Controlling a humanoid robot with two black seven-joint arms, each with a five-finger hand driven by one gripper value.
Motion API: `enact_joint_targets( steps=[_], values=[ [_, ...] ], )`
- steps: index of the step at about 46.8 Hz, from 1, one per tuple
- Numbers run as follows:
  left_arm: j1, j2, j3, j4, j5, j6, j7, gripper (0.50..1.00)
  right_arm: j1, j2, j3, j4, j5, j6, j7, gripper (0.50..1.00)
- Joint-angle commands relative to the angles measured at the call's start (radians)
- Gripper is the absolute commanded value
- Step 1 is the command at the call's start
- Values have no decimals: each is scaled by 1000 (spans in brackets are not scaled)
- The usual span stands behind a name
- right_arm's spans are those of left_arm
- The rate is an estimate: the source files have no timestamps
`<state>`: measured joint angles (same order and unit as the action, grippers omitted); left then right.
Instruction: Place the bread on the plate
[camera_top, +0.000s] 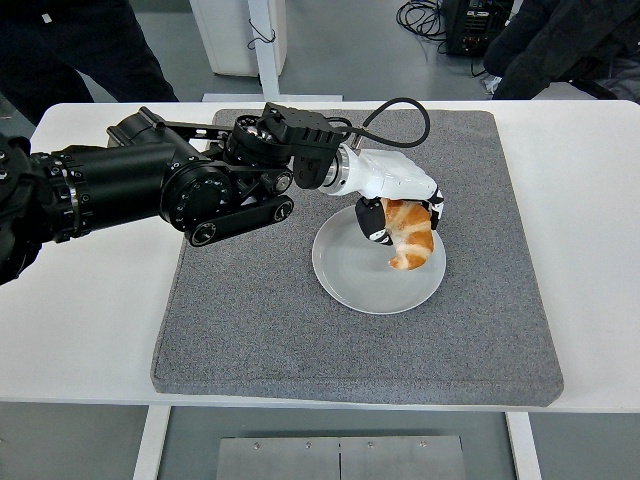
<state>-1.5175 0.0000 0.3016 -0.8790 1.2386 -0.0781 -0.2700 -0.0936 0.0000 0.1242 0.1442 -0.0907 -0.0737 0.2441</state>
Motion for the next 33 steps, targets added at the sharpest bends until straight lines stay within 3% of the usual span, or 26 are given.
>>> enact_joint_targets(
  steps=[1,33],
  values=[
    [3,0,20,-2,5,0,-2,500,0,0,0,0,0,0,0,1000],
    [34,0,80,5,15,1,-5,500,0,0,0,0,0,0,0,1000]
  ],
)
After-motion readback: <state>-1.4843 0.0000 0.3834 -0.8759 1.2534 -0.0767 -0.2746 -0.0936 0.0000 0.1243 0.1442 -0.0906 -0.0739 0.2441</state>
